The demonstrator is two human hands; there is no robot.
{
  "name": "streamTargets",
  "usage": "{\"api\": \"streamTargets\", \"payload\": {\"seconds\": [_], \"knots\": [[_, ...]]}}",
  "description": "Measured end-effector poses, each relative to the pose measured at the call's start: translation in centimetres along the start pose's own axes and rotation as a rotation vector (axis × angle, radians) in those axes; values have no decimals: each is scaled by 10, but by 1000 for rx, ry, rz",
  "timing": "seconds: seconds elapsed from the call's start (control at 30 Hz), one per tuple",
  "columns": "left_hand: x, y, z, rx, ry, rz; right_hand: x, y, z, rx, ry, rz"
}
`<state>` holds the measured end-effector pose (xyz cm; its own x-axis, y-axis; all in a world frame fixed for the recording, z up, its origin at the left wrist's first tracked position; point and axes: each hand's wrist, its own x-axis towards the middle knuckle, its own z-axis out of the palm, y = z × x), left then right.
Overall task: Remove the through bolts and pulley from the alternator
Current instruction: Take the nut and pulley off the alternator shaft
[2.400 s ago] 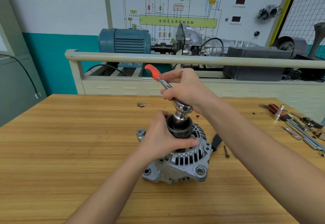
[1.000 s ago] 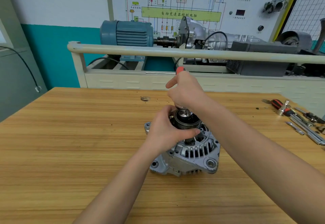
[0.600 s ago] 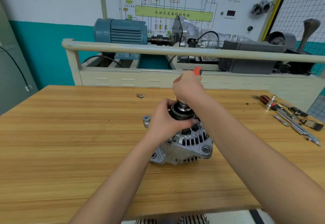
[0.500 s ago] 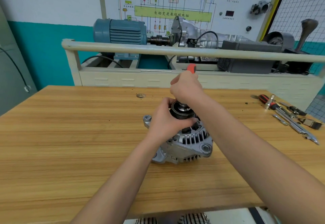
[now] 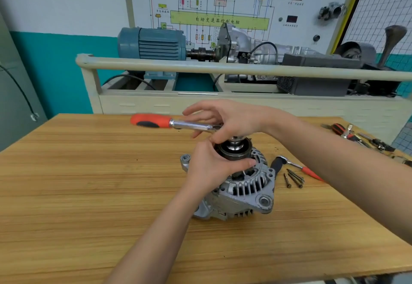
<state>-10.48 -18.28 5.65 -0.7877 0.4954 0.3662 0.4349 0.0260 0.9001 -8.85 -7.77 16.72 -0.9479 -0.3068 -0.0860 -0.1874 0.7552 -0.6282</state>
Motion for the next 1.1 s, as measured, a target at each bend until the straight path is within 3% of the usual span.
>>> {"api": "streamTargets", "payload": {"seconds": [0.17, 0.47, 0.63, 0.7, 0.8, 0.93, 1.1], "knots": [[-4, -2, 1, 75, 0, -32, -8, -3, -4, -378, 103, -92], [-12, 0, -2, 473, 0, 113, -28, -15, 16, -236, 121, -128], [-41, -11, -13, 583, 2, 323, -39, -11, 22, -308, 167, -193], [-61, -23, -19, 508, -43, 320, -41, -13, 21, -303, 170, -181], [-75, -36, -37, 234, -11, 111, -48, -14, 21, -291, 166, -162], [-55, -26, -64, 43, 104, 131, -54, -16, 18, -230, 119, -188], [-17, 25, -47, -79, -60, 134, -57, -13, 14, -161, 51, -199]]}}
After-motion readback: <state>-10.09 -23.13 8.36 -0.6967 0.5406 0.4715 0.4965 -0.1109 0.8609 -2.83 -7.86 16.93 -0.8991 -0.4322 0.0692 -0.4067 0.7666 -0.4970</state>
